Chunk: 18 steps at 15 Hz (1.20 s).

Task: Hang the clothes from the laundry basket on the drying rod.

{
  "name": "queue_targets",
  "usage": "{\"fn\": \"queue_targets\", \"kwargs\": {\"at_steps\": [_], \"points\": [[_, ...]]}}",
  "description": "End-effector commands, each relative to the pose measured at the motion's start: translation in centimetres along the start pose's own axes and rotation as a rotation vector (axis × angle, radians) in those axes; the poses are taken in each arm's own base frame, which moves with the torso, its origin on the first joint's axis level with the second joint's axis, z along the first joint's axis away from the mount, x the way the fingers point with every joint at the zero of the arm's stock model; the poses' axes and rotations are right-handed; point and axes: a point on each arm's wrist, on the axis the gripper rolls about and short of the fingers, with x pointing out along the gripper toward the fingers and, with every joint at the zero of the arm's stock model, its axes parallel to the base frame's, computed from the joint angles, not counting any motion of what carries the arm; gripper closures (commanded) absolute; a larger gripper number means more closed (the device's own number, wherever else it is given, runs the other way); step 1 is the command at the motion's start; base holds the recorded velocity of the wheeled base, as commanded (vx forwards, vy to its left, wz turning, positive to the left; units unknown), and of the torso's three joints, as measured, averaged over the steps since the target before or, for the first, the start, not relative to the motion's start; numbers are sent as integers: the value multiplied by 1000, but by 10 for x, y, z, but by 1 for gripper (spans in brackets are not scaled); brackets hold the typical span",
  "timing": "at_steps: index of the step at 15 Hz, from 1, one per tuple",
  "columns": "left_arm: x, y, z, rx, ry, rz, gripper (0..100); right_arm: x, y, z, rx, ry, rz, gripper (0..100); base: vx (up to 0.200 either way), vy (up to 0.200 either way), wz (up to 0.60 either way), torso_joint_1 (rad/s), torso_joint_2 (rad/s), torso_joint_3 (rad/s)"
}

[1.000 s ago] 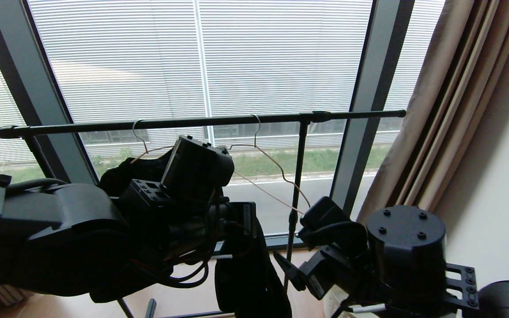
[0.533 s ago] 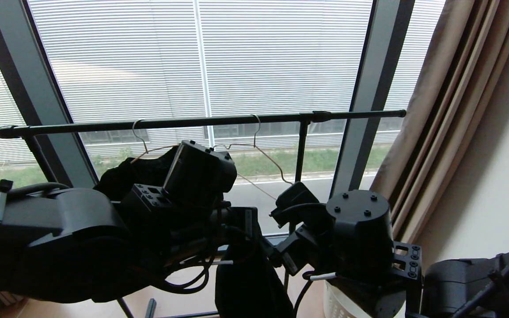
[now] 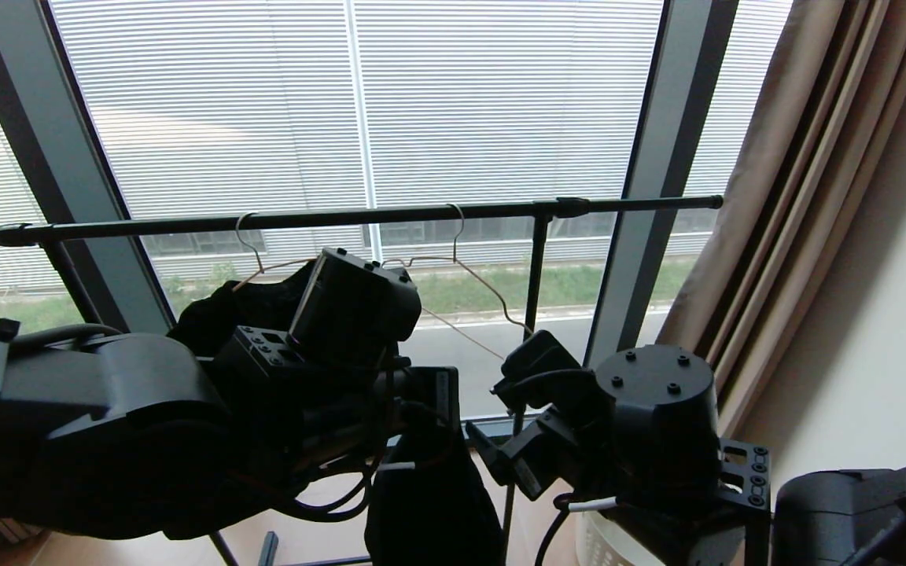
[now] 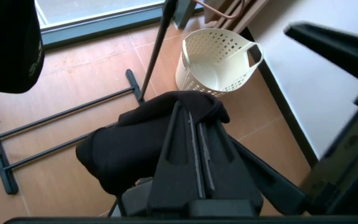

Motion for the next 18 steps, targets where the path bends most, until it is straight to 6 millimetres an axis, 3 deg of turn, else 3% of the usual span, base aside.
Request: {"fn": "queue_targets", "kwargs": {"at_steps": [1,18], "points": [[0,1,0,-2,-2,1,100,-12,-2,1,4,-17,9,0,0,0,0,0,0,0],[-1,-3,-1,5,1,-8,100,-16,9,-4,4,-4,43,0,0,0,0,0,0,0]]}}
